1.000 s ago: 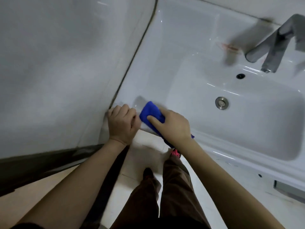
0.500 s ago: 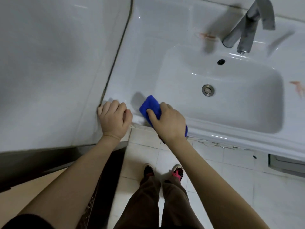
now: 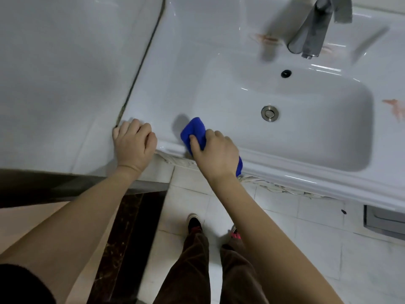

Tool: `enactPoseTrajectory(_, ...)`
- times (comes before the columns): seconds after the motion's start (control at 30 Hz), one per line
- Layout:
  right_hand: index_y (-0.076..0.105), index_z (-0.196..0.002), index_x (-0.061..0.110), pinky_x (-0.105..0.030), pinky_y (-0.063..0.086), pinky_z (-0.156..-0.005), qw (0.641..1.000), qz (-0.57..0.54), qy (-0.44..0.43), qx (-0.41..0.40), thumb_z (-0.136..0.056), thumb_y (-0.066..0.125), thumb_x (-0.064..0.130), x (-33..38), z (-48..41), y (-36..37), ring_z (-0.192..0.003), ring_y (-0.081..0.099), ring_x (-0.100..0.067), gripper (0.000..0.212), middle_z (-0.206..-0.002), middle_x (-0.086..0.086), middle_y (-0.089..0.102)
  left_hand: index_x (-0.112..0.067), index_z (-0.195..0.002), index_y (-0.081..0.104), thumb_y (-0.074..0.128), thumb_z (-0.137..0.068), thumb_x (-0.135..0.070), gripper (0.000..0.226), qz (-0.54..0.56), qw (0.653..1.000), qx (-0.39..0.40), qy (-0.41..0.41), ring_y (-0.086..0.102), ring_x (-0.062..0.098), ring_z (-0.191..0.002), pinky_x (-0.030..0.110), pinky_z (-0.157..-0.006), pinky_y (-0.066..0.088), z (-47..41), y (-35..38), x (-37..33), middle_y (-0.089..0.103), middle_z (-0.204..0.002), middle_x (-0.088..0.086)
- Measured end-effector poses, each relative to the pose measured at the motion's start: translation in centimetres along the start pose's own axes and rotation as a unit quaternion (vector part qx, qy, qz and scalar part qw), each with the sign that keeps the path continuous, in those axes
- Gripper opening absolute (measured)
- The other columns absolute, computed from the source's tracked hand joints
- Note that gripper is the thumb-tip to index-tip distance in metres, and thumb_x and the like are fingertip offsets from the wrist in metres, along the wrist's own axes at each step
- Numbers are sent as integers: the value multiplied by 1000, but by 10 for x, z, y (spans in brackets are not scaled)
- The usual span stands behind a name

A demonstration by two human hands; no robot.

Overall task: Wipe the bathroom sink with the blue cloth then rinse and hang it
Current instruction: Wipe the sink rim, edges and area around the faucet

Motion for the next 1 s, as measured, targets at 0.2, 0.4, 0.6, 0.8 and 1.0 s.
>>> enactPoseTrajectory(0.2,45,-65,10,-30,26,-48,992,47,92,-65,-92,47,49,-149,35,-67,-62,52,-34,47,-65,-8,53,-7,-79,55,42,-93,-21,24,39,998,52,-20,39,26,-83,40,-79,31,2,-8,-4,50,-83,9)
enactPoseTrajectory(0.4,43,-66,13,-29,25,-49,994,52,92,-23,-92,44,47,-158,27,-68,-58,47,-26,43,-65,-4,50,-4,-73,49,34,-89,-14,24,0,993,101,-54,34,26,-79,45,-69,34,-3,-10,-21,49,-82,18)
enactPoseTrajectory(0.6,43,-72,16,-32,34,-55,1000,-4,20,13,-93,41,51,-145,26,-63,-70,47,-26,40,-71,-3,51,-9,-85,58,38,-93,-27,28,90,988,122,25,54,30,-83,43,-72,47,22,0,-154,58,-88,11)
enactPoseTrajectory(0.8,44,-71,16,-32,36,-54,987,15,156,-41,-87,48,49,-285,62,-130,-71,53,-30,38,-74,-2,52,-14,-80,53,41,-92,-29,23,76,992,103,-1,41,24,-85,40,-76,30,42,32,-204,52,-85,6)
enactPoseTrajectory(1.0,47,-88,18,-30,33,-54,984,16,166,-55,-88,52,40,-250,55,-113,-73,52,-26,23,-82,2,51,-15,-76,49,42,-91,-24,18,65,994,90,11,38,22,-82,37,-72,22,42,37,-207,48,-81,5)
Point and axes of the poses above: each hand's wrist, its own z-axis away from the middle knuckle, its own y-axis out of the palm, x = y × z, the point moved 2 cm from there along -z, towards the middle knuckle
